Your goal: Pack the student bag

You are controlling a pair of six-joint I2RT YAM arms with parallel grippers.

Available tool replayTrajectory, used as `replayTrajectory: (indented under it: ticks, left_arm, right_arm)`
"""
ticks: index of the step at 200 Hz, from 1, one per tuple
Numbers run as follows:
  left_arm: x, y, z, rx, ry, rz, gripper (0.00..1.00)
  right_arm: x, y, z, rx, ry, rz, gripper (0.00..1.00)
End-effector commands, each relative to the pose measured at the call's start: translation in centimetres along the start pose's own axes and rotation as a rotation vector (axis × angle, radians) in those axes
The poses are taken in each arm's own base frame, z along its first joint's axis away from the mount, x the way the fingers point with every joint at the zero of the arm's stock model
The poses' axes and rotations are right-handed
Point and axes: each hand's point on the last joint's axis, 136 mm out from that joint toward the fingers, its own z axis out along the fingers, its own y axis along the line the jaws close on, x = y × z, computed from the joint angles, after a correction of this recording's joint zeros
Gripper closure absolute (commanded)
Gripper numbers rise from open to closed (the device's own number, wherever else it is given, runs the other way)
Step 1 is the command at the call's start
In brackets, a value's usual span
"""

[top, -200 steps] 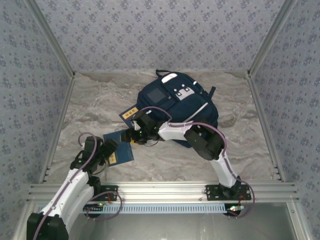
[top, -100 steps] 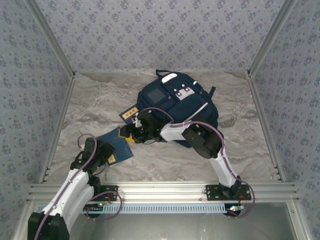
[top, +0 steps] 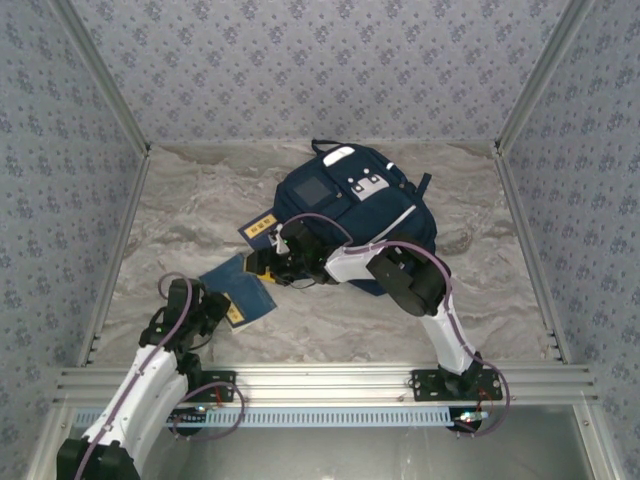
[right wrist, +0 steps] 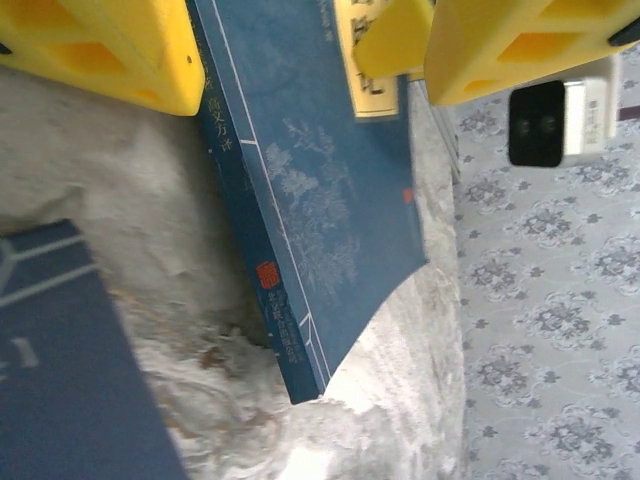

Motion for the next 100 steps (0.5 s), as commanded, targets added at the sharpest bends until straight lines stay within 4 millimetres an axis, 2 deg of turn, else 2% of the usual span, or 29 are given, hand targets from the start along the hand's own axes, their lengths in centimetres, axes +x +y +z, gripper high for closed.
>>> replayTrajectory:
  ticks: [1,22,26,31,55,100]
  left_arm:
    - [0.6,-3.6,-1.0,0.136,0.057,-0.001,0.90]
    - [0.4,-4.0,-1.7,0.131,0.056,-0.005,0.96]
    - [0.4,-4.1,-1.8,0.130,0.056,-0.004,0.98]
    - [0.4,-4.1,-2.0,0.126,0.058,-0.004,1.00]
    - [0.4,-4.6,-2.7,0.124,0.070,-0.015,1.00]
    - [0.1,-7.0,-4.6,0.163,0.080,0.021,1.00]
  right_arm:
    - [3.6,-1.8,0.1,0.054,0.110,0.026,0.37]
    - [2.9,-2.1,-0.3,0.071,0.084,0.017,0.37]
    - [3.4,-3.5,-0.6,0.102,0.091,0.031,0.37]
    - [3.3,-3.8,-0.8,0.114,0.086,0.030,0.37]
    - [2.9,-4.4,-1.8,0.165,0.075,0.002,0.35]
    - [2.9,-5.2,-3.5,0.217,0.065,-0.014,0.30]
